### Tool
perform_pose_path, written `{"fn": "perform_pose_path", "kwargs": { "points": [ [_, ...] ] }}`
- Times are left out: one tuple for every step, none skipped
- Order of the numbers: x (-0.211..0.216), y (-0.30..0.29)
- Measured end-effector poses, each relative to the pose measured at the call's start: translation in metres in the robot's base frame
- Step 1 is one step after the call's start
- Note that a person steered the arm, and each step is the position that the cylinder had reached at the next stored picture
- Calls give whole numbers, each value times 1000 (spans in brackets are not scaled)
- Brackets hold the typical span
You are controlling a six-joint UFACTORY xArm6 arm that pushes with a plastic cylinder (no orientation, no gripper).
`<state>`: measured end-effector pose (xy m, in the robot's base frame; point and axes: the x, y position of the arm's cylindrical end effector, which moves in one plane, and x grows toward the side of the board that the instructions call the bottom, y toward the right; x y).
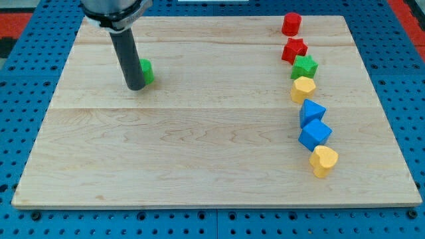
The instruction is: Move the green circle to the left of the red star
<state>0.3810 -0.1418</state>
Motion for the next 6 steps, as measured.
{"fn": "perform_pose_path", "kwargs": {
  "points": [
    [-12,0],
    [-20,-11],
    [-34,-10],
    [-50,10],
    [-63,22],
    [-94,20]
  ]
}}
